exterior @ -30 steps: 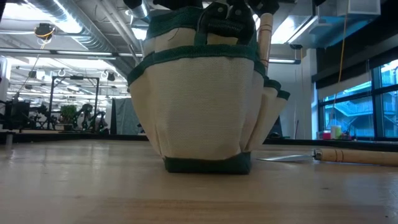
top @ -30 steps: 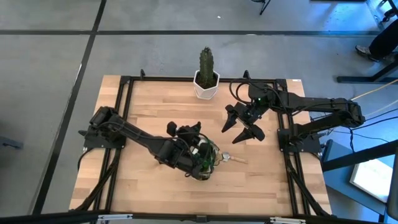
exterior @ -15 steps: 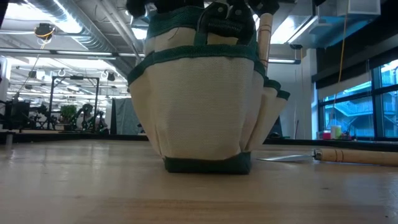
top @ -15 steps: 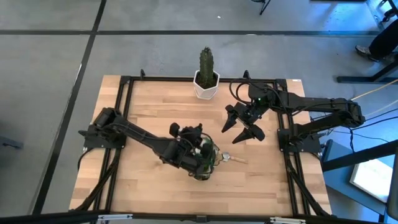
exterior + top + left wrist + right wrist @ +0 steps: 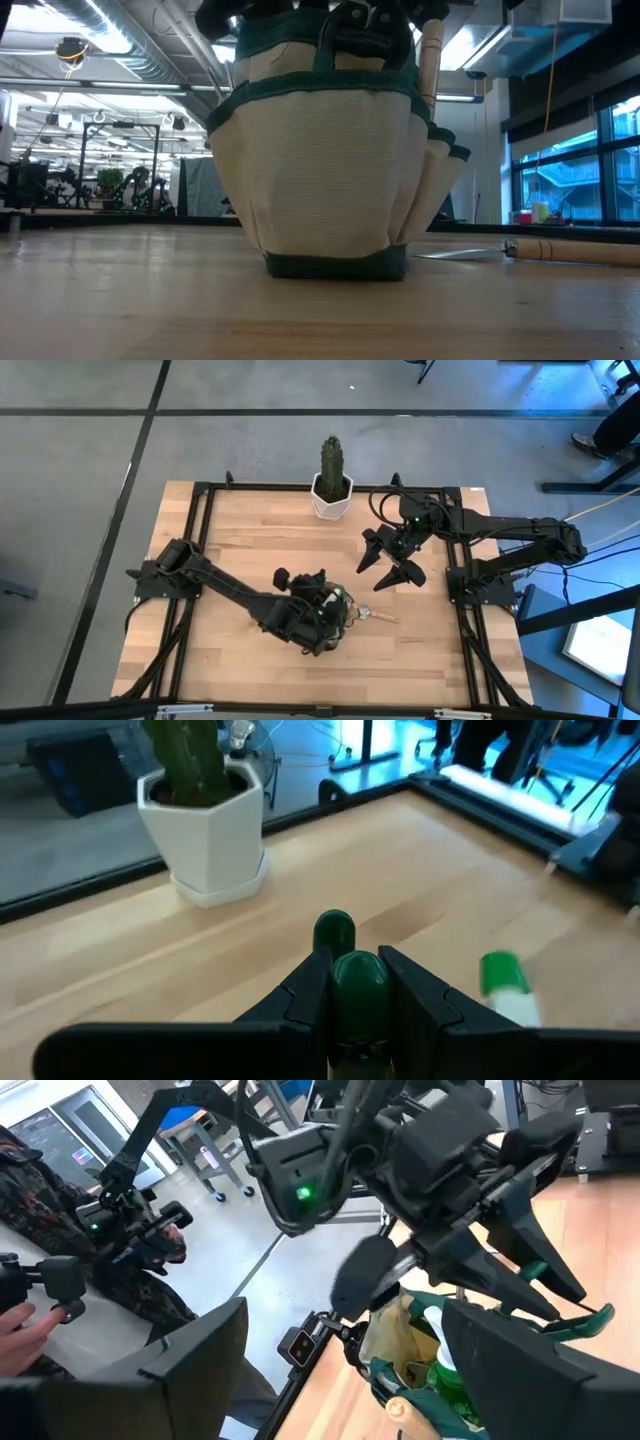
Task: Pick & Place Garden tools in Gardening bag
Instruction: Put the shear scissors into the gardening bag
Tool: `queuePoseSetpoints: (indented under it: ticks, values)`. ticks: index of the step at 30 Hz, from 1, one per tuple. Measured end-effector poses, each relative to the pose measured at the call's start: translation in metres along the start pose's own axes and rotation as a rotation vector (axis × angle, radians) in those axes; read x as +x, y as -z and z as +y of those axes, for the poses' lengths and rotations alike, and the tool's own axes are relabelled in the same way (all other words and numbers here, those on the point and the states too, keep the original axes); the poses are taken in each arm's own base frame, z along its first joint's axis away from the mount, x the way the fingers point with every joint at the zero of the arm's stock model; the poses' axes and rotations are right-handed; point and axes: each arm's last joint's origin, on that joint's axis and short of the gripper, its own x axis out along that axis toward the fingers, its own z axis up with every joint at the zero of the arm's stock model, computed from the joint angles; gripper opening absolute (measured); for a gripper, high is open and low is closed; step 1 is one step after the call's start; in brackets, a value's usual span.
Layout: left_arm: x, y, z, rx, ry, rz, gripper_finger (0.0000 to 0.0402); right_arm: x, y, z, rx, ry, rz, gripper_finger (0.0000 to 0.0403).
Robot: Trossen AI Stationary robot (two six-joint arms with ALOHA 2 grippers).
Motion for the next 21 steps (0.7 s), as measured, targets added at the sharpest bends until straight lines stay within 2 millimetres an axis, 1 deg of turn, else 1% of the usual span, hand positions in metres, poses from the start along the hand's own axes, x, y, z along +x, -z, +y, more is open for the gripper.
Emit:
queuePoseSetpoints:
  ticks: [3,5,7,9,13,16,21]
  values:
    - [0.006,0.003,0.003,0.023,-0.021,0.049,0.0064,0.000,0.000,0.000,0.000,0.000,0.000,0.0334]
    - [0.011,0.005,0.004,0.034,-0.040,0.063,0.0064,0.000,0.000,0.000,0.000,0.000,0.000,0.0334]
    - [0.014,0.004,0.006,0.032,-0.052,0.060,0.0064,0.000,0.000,0.000,0.002,0.000,0.000,0.0334]
    - [0.015,0.002,0.006,0.022,-0.058,0.035,0.0064,0.000,0.000,0.000,0.003,0.001,0.000,0.0334]
    - [0.012,0.002,0.002,-0.005,-0.037,0.013,0.0064,0.000,0.000,0.000,0.003,0.001,0.000,0.0334]
    - [0.013,0.013,-0.005,0.010,-0.023,0.026,0.0064,0.000,0.000,0.000,0.002,0.002,0.000,0.0334]
    - [0.018,0.029,-0.008,0.015,-0.033,0.075,0.0064,0.000,0.000,0.000,-0.002,0.003,-0.001,0.0334]
